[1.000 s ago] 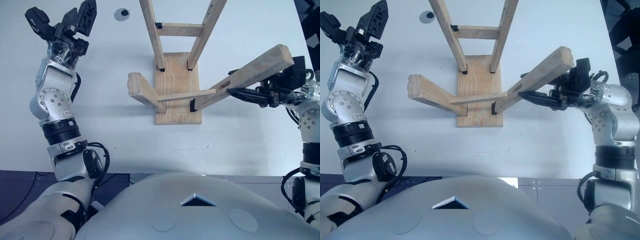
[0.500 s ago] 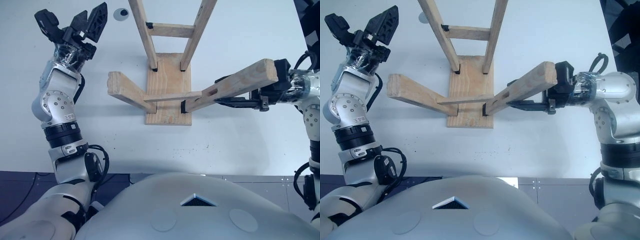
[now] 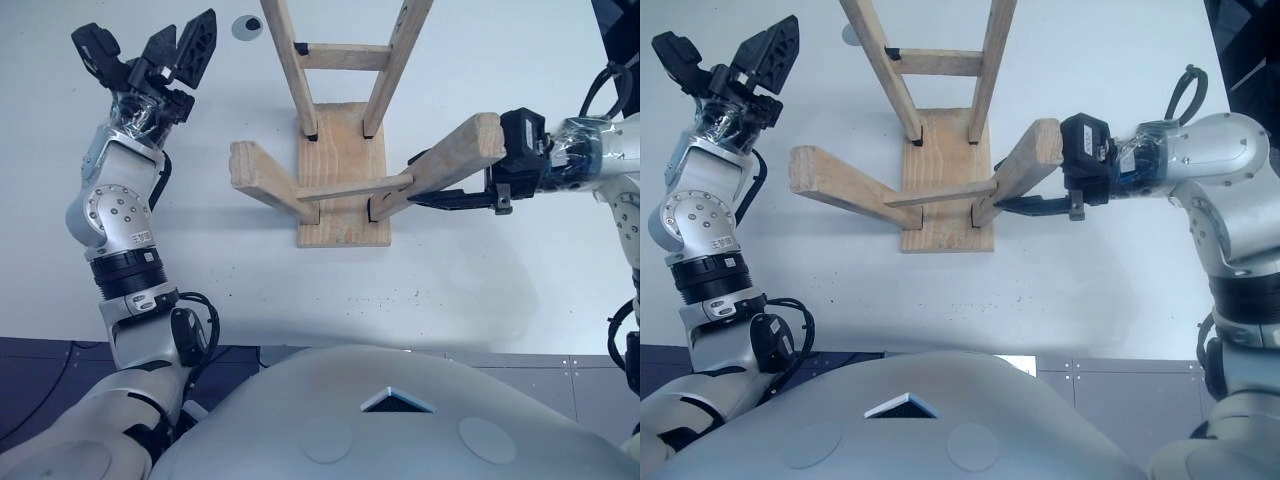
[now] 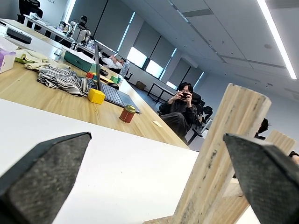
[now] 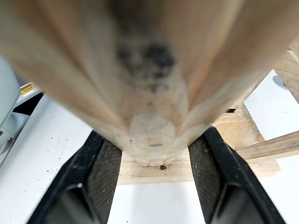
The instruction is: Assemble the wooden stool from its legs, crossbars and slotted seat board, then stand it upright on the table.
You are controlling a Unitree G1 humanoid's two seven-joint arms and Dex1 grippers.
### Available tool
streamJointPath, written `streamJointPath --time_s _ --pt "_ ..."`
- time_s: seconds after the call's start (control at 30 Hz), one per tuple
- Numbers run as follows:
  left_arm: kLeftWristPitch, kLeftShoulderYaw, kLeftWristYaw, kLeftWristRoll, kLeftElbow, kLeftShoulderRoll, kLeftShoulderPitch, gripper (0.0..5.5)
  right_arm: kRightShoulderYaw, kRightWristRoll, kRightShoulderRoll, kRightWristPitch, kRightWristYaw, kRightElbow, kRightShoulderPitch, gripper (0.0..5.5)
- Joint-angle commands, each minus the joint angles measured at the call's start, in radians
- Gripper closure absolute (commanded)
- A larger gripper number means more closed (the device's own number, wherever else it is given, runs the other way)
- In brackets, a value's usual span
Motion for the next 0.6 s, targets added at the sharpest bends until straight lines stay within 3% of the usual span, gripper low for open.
streamJointPath --time_s 0.03,0.13,0.3,0.6 --pt "0.026 -0.038 -0.041 0.011 -0.069 0.035 0.028 0.29 0.035 -0.072 -0.034 0.064 -0.023 0.019 0.013 3.48" --pt "0.147 -0.051 -0.210 -0.105 -0.293 0.207 0.030 0.29 0.038 -0.081 -0.035 0.060 -0.017 0.038 0.004 3.48" --pt "0.308 -0.030 -0.306 -0.321 -0.382 0.406 -0.261 0.29 0.036 -0.082 -0.029 0.061 -0.028 0.046 0.012 3.48" --pt "0.603 -0.473 -0.499 -0.245 -0.253 0.431 -0.647 0.29 0.038 -0.080 -0.009 0.064 -0.049 0.051 0.012 3.48"
